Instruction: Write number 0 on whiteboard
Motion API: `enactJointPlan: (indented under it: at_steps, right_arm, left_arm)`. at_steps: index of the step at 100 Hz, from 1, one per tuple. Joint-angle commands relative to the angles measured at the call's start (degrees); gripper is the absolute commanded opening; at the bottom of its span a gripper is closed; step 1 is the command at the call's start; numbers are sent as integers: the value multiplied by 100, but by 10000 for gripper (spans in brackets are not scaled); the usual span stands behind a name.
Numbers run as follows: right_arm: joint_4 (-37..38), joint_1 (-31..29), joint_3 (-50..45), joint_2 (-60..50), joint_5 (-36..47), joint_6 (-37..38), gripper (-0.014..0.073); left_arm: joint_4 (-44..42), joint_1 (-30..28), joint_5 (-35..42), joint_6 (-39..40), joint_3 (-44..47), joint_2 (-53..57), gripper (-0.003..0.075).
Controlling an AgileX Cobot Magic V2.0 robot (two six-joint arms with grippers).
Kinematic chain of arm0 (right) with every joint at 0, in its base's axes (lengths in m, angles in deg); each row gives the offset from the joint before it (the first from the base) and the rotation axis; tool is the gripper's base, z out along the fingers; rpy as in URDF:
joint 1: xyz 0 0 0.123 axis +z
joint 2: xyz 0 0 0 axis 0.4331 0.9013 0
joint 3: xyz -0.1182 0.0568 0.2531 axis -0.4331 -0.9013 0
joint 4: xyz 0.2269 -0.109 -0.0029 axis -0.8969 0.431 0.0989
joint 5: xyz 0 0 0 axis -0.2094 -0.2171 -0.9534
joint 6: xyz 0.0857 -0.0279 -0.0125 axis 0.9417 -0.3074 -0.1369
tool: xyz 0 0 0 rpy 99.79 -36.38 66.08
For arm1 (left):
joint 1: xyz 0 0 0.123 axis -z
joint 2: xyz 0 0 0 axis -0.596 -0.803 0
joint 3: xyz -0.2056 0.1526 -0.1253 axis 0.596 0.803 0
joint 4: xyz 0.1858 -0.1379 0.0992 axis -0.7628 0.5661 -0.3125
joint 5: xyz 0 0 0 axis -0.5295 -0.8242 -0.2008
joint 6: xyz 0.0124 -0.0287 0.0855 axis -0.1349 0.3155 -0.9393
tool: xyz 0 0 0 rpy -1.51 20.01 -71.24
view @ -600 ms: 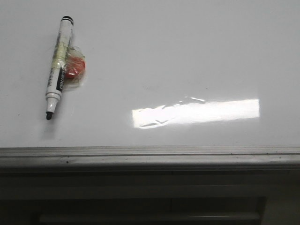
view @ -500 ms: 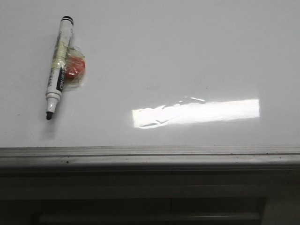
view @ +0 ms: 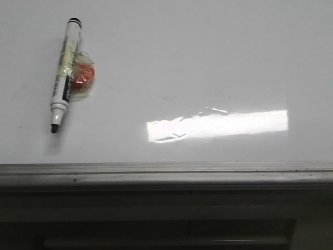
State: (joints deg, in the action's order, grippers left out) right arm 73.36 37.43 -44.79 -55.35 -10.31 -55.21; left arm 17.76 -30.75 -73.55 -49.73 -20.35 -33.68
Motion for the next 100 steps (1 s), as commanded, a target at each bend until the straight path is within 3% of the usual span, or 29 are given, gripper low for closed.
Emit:
enactJointPlan:
  at_steps: [1,23,34,39,53,63,68,87,93,100]
  right_arm:
    - [52,-21,-79,-114,144,-67,-57]
    - [597,-21,-79,-114,143,-67,-58]
    - [699,-21,-79,-114,610,-67,-58]
    - [496,-21,-79,-114,1090,7,-57]
    - [-1423,-21,-79,-114,2245,268,-57]
    - [-2484,-21,-79,-114,2432,268,-57]
    - [-2766,-21,-79,-114,2549,268,-58]
    - [-3120,-21,1,-114,2966,268,-57]
    - [-3120,-21,144,-114,2927,268,-57]
    - [-3108,-21,433,-114,2562,268,-57]
  left_arm:
    - [13,-2,332,59,181,174,-20]
    - [13,-2,332,59,181,174,-20]
    - [388,-2,449,59,181,174,-20]
    - [896,-2,653,59,181,174,-20]
    - [3349,9,1443,59,181,174,-20]
    - [5351,9,1608,59,170,174,-20]
    - [5785,9,1666,48,170,174,-20]
    - [5383,20,1432,-359,-83,165,-6]
    - [4891,20,1024,-806,-403,127,46]
    - [4440,20,364,-1281,-878,-32,187]
